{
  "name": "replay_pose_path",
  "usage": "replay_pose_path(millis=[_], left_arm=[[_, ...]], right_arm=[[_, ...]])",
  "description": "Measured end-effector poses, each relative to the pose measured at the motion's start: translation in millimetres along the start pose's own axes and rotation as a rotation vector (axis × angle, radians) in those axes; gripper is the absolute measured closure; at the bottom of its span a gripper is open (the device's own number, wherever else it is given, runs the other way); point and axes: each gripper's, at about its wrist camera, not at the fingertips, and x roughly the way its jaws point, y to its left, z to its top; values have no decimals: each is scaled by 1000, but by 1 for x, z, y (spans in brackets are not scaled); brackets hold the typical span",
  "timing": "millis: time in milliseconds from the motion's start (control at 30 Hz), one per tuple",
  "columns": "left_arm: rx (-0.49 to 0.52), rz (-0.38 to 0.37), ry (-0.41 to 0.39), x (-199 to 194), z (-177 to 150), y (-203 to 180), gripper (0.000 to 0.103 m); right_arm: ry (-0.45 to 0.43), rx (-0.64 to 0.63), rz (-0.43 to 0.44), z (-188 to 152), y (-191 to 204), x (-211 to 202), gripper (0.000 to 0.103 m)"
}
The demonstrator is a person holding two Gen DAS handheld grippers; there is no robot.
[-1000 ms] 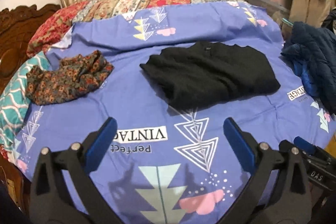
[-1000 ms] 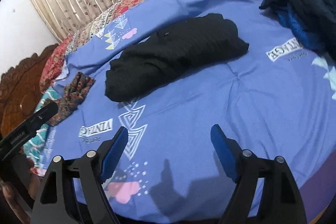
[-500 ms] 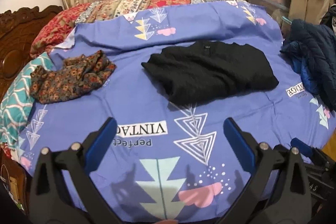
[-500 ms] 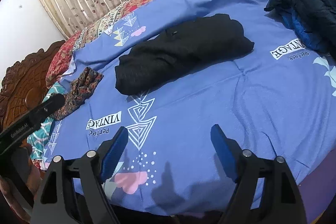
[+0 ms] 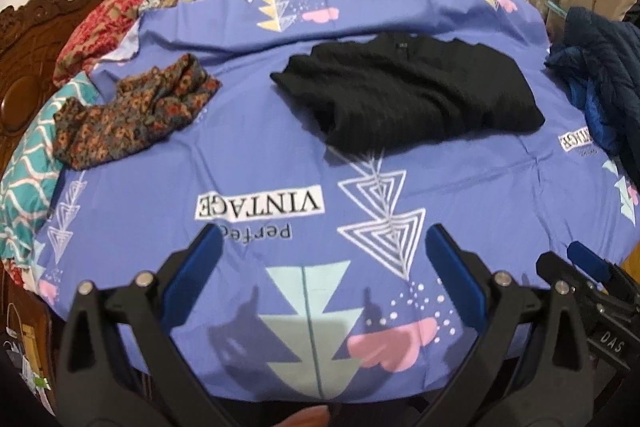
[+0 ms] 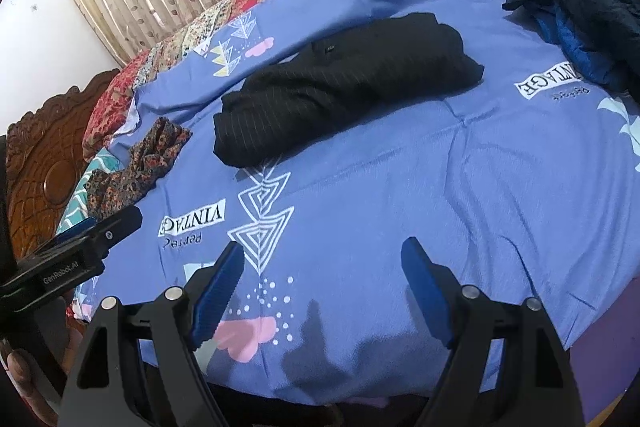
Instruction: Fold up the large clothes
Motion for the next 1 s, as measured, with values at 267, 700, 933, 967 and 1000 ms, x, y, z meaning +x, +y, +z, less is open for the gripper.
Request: replay_pose_path(millis=[267,700,933,967,1000], left_arm=[[25,-38,57,3,-9,-10,6],[40,-34,52,0,-12,-9,6],[43,-19,53,1,-14,-7,6],[47,-18,51,1,-14,-8,6],[48,-17,51,1,-14,-9,6]], right_arm=[[6,13,-20,-7,-3,-2,10],[24,7,-19,-7,1,3,10],[26,3,-19,-7,1,4,10],[26,3,-18,-7,1,4,10],[26,3,-18,-6,0,5,10]])
